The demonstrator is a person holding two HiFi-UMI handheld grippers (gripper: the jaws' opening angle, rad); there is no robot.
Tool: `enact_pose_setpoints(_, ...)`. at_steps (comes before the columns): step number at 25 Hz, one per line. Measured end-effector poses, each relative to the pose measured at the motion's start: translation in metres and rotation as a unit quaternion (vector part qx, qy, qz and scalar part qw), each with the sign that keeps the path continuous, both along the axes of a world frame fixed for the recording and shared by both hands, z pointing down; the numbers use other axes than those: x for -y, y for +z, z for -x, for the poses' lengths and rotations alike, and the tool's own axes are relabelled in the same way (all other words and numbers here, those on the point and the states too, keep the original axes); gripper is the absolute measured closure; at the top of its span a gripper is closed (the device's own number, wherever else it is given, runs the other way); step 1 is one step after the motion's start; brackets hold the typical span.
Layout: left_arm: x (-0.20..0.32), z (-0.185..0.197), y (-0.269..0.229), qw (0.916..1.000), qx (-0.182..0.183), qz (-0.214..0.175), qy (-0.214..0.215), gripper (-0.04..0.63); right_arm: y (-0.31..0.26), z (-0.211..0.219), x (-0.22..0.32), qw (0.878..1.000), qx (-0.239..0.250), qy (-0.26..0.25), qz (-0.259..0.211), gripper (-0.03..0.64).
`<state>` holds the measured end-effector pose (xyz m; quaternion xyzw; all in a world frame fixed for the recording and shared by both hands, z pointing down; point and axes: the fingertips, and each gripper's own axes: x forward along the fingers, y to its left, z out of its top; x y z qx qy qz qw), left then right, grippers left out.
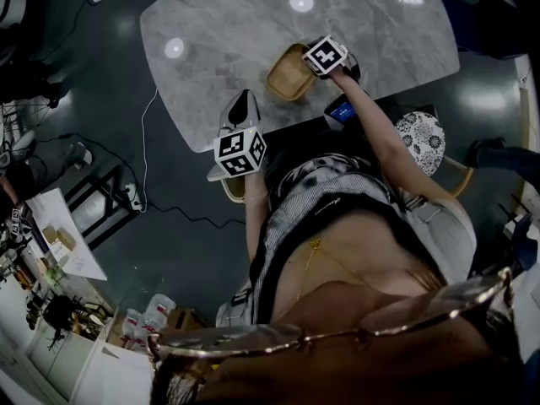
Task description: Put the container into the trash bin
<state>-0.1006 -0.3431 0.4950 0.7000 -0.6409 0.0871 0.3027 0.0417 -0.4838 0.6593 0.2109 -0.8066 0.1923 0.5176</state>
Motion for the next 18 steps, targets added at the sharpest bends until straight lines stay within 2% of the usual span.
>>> enact_pose_setpoints(8,-0.005,-0.024,-0.008,0.9998,0.004,-0.006,-0.016,0.595,-0.032,-0.012,0.002,0.999,0.019,-0.033,-0.010,0.588)
enact_pose_setpoints(18,-0.025,-0.047,-0.005,0.9969,0.013,-0.001,-0.077,0.595,-0.052,-0.009,-0.009,0.994,0.048,-0.103,0.006,0.588)
